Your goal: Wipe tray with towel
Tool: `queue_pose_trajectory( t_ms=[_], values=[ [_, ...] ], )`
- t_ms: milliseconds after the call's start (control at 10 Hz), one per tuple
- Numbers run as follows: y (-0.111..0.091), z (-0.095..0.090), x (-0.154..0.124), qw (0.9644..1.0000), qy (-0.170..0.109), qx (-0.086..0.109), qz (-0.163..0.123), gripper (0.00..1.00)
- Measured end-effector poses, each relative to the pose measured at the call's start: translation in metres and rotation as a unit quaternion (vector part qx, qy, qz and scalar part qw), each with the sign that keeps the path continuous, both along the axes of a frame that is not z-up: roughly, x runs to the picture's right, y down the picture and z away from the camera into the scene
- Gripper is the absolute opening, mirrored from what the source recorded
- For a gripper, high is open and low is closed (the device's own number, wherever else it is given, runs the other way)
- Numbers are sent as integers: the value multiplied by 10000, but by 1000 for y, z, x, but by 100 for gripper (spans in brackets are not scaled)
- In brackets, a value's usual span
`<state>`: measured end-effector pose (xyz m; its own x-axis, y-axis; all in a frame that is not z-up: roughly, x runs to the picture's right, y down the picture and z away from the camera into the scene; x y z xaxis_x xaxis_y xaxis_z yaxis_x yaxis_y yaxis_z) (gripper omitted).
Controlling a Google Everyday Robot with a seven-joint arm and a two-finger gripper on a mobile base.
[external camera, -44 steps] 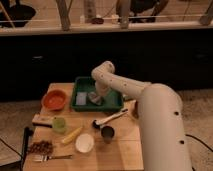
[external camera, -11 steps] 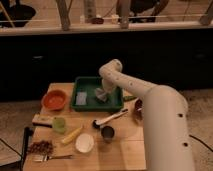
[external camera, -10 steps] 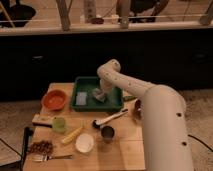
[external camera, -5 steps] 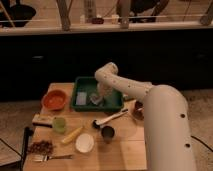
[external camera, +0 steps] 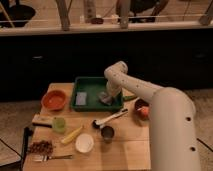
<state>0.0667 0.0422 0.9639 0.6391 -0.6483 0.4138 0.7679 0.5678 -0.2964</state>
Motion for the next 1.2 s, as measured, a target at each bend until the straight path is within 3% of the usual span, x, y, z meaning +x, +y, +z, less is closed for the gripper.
queue_pose_trajectory(
  t_ms=[400,1200],
  values=[
    [-19,9,-8,9998,34,95,155,3],
    [-19,9,-8,9998,38,103,165,3]
  ],
)
